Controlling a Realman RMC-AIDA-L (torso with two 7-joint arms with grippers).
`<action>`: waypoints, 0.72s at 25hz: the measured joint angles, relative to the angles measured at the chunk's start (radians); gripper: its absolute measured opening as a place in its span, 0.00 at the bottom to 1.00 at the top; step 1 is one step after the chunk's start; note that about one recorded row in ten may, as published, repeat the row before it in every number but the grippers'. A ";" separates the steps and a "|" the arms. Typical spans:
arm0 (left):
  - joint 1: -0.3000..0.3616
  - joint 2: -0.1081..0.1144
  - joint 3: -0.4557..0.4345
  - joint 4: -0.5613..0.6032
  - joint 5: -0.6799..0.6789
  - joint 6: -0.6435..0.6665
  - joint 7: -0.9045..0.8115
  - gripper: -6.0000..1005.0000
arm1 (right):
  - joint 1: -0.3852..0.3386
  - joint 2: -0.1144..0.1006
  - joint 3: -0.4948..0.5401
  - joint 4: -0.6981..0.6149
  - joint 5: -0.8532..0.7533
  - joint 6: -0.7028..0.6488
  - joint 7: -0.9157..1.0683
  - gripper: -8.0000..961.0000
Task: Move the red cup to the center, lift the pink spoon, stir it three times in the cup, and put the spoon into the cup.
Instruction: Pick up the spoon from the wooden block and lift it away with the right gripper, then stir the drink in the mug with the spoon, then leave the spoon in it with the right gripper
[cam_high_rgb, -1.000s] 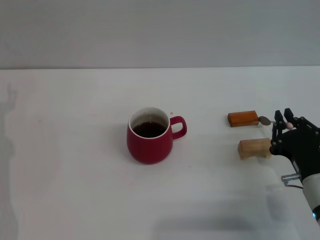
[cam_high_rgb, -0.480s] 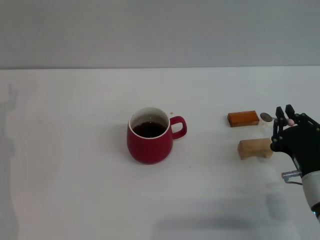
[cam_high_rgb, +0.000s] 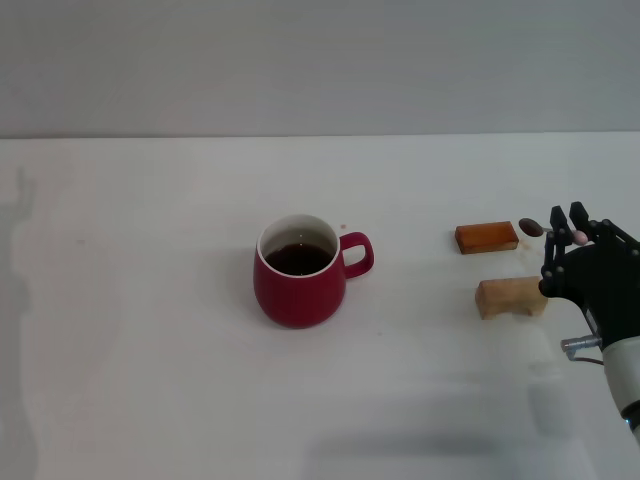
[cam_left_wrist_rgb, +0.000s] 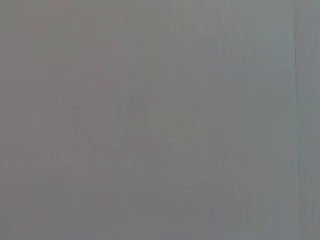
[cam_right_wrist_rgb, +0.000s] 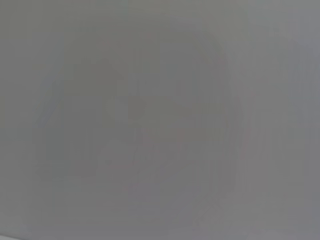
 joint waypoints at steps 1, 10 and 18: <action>0.000 0.000 0.000 0.000 0.000 0.000 0.000 0.83 | -0.004 -0.001 0.003 0.011 0.000 0.001 -0.010 0.15; 0.002 0.000 0.000 -0.003 0.001 0.000 0.000 0.83 | -0.025 -0.001 0.009 0.056 0.001 0.004 -0.050 0.15; 0.005 0.000 0.000 -0.004 0.002 0.000 0.000 0.83 | -0.030 -0.001 0.010 0.076 -0.001 0.004 -0.050 0.14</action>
